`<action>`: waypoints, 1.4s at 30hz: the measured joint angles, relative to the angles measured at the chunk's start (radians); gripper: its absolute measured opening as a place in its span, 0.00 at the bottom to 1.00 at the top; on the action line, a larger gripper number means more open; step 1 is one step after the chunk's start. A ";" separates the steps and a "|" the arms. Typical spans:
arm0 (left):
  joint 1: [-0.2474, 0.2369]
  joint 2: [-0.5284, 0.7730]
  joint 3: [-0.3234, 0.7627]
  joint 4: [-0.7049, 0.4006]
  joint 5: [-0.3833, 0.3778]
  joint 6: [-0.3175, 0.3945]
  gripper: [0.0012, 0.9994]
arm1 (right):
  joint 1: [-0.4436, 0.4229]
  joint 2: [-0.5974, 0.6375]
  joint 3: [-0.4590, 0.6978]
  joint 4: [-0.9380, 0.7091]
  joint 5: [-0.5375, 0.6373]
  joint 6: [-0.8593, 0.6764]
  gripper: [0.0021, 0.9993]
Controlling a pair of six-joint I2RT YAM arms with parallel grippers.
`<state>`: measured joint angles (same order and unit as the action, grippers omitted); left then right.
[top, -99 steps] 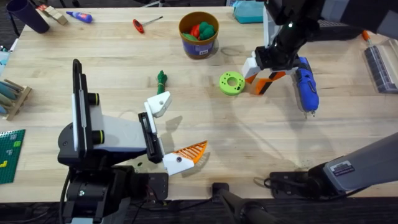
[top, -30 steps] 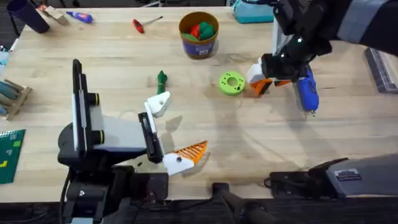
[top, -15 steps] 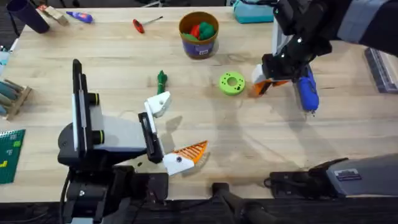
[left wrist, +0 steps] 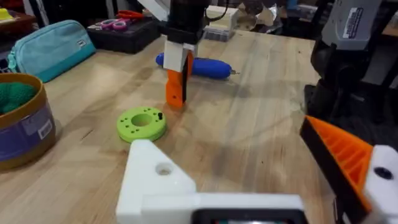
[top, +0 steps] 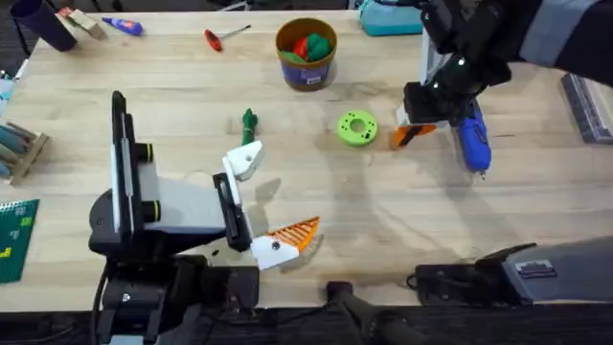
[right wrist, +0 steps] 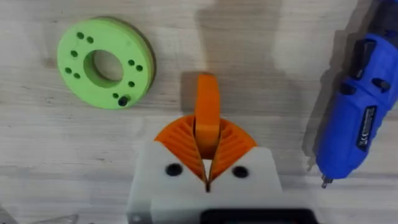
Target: Pick up the gripper from the table and insert it into the empty holder that is missing its gripper. Then pick up a screw, insert it into the mounting hole, and use the screwdriver to tighten it. Finally, clean up the table by picking up the vegetable and placing it into the bucket.
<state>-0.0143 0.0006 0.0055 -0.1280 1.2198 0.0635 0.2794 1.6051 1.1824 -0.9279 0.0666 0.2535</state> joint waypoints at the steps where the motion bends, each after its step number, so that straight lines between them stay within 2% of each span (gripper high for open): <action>1: 0.000 0.000 0.000 0.000 0.000 0.000 0.99 | 0.000 0.000 0.000 0.000 0.000 0.000 0.01; 9: 0.000 0.000 0.000 0.000 0.000 0.000 0.99 | 0.000 0.000 0.001 -0.007 0.000 0.000 0.01; 15: 0.000 0.000 0.000 0.000 0.000 0.000 0.99 | 0.000 -0.013 0.036 -0.075 -0.002 0.000 0.01; 24: 0.000 0.000 0.000 0.000 0.000 0.000 0.99 | 0.000 -0.141 0.116 -0.101 -0.033 0.000 0.01; 33: 0.000 0.000 0.000 0.000 0.000 0.000 0.99 | 0.008 -0.268 0.145 -0.105 -0.039 0.009 0.01; 42: 0.000 0.000 0.000 0.000 0.000 0.000 0.99 | 0.028 -0.321 0.147 -0.083 -0.047 0.037 0.01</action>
<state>-0.0143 0.0006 0.0055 -0.1280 1.2198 0.0635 0.3076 1.2842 1.3296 -1.0112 0.0197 0.2905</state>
